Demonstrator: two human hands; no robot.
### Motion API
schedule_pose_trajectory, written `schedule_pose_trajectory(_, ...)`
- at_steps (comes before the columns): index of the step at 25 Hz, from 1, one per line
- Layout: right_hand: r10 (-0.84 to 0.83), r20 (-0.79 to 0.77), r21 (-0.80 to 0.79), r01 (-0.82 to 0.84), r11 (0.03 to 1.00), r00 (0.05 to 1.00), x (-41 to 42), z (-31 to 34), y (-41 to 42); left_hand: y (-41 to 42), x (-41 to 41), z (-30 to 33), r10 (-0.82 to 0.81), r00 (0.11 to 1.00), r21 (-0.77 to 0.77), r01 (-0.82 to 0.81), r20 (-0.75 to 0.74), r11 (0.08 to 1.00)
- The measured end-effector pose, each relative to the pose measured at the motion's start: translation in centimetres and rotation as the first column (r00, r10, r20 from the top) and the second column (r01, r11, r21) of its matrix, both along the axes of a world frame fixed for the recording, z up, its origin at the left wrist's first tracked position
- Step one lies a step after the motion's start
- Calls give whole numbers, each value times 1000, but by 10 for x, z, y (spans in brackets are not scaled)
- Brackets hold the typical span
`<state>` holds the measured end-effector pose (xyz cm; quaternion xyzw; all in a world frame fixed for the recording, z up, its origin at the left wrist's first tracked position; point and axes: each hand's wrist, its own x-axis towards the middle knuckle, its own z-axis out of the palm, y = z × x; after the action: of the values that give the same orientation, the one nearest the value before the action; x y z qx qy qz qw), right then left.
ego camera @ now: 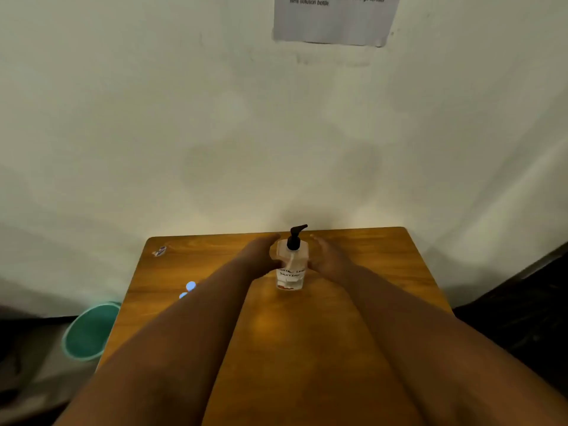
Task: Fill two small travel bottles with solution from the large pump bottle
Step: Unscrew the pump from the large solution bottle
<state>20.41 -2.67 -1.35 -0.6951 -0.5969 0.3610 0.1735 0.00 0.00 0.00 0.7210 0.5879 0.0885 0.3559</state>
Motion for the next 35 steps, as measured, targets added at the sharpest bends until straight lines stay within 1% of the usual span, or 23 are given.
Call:
schedule_pose_trajectory(3,17,-194,-48,-27,999,981,6,-6,8,8,10,-7,46,997,-35,-44,55,998)
schedule_pose_trajectory(4,-1,-239,-57,-13,998,971,7,-8,11,10,12,-8,58,996,-48,-54,73,997)
schedule_pose_trajectory(8,-21,-278,-56,5,998,961,9,-3,12,12,11,5,40,994,-62,-34,102,998)
schedule_pose_trajectory(11,6,-280,-18,-11,1000,960,9,21,11,12,3,30,32,995,-12,-31,98,999)
schedule_pose_trajectory(14,53,-282,81,-32,996,958,-3,75,5,8,-14,78,23,993,77,-32,114,997)
schedule_pose_trajectory(17,87,-291,184,-34,982,953,-21,135,-5,-3,-36,137,25,985,161,-53,170,986)
schedule_pose_trajectory(22,164,-323,364,-38,931,932,-70,259,-52,-54,-89,263,-10,965,340,-83,262,937)
schedule_pose_trajectory(25,218,-314,462,-52,886,924,-100,328,-86,-88,-124,333,-35,946,412,-107,322,905)
schedule_pose_trajectory(28,271,-298,565,-60,823,915,-131,395,-131,-135,-157,403,-96,918,473,-107,384,875)
schedule_pose_trajectory(30,305,-313,619,-50,784,899,-145,435,-156,-166,-173,444,-139,894,501,-105,426,859)
schedule_pose_trajectory(33,357,-347,700,-14,714,867,-166,488,-200,-217,-193,499,-201,839,531,-119,506,839)
schedule_pose_trajectory(35,411,-386,743,15,669,826,-177,513,-226,-247,-201,526,-238,786,511,-113,570,852)
